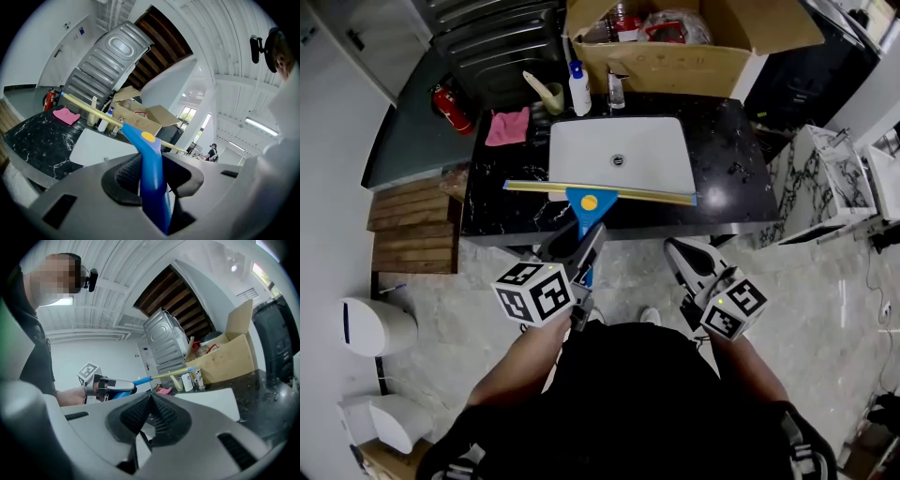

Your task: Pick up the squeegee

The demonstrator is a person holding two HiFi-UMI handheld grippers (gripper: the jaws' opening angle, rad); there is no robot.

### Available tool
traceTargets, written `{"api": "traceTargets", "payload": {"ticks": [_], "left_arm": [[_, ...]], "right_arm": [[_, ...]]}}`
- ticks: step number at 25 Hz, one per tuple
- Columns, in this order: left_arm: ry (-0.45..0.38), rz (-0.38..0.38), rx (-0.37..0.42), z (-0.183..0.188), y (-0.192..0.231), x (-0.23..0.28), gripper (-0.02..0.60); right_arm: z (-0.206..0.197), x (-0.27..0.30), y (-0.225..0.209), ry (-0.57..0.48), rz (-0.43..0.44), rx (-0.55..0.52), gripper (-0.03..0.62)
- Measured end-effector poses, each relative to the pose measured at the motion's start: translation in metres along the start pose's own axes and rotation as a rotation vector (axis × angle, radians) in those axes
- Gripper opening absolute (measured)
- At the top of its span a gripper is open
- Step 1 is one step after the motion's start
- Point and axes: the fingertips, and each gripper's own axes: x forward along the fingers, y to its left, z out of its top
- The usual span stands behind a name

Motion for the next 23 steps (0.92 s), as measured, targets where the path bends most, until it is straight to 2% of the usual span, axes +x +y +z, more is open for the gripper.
{"api": "traceTargets", "payload": {"ticks": [23], "left_arm": [[0.0, 0.034, 0.008, -0.005, -0.005, -0.005, 0.143]], "right_arm": [[-0.008, -0.015, -0.005, 0.009, -0.006, 0.015, 0.008]]}}
